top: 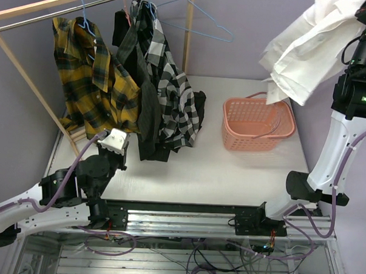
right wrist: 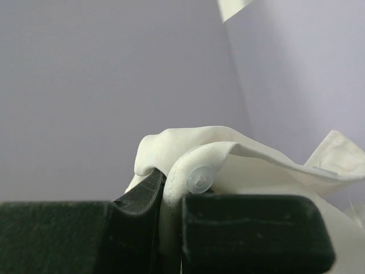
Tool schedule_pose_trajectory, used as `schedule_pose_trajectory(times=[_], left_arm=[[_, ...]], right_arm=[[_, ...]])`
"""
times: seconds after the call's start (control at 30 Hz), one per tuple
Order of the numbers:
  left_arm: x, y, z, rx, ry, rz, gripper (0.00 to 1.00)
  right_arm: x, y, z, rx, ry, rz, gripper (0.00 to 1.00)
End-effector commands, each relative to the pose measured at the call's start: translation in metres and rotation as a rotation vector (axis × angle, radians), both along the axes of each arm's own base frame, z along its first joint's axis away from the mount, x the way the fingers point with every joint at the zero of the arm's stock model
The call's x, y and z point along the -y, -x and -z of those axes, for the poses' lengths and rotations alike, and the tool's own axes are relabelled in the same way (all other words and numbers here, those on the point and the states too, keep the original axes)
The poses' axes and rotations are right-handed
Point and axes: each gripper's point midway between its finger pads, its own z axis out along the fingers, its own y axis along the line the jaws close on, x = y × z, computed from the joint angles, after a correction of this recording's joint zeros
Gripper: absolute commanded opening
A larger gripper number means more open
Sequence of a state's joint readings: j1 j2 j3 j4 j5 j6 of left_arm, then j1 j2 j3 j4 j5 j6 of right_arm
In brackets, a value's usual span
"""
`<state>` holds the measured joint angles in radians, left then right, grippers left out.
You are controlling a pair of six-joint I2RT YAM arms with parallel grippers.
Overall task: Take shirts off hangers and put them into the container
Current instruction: Pick up the shirt from the center of the board.
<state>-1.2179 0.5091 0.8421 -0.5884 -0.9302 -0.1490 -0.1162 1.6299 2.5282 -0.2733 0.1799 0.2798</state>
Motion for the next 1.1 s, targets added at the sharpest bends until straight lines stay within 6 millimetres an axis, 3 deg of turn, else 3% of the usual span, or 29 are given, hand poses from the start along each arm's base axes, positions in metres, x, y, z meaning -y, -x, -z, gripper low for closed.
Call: schedule_pose_trajectory(times=[0.0,0.13,0.33,0.5,0.67,0.77,0.93,1.07], left_arm=[[0.006,-0.002,-0.003,0.006,-0.010,0.012,0.26],[0.008,-0.002,-0.001,0.000,-0.014,0.016,0.26],[0.010,-0.002,-0.001,-0.001,-0.014,0.022,0.26],[0.009,-0.002,-0.001,-0.006,-0.014,0.019,0.26],[0.009,-0.002,-0.001,-0.005,-0.013,0.020,0.26],[0.009,-0.002,-0.001,-0.003,-0.015,0.019,0.26],[0.009,-0.001,-0.002,-0.002,-0.007,0.028,0.26],[0.009,-0.001,-0.001,0.005,-0.011,0.031,0.26]], right_arm=[[0.025,0.073,-0.049,0.172,0.029,0.221,0.00],[0.037,0.082,-0.047,0.159,0.037,0.315,0.00],[0.037,0.048,-0.014,0.031,0.061,0.294,0.00],[0.019,0.002,0.027,-0.107,0.100,0.158,0.00],[-0.012,-0.031,0.054,-0.194,0.125,-0.047,0.00],[-0.026,-0.045,0.073,-0.253,0.115,-0.139,0.00],[-0.018,-0.062,0.114,-0.325,0.063,-0.121,0.00],[-0.032,-0.063,0.113,-0.331,0.056,-0.203,0.00]])
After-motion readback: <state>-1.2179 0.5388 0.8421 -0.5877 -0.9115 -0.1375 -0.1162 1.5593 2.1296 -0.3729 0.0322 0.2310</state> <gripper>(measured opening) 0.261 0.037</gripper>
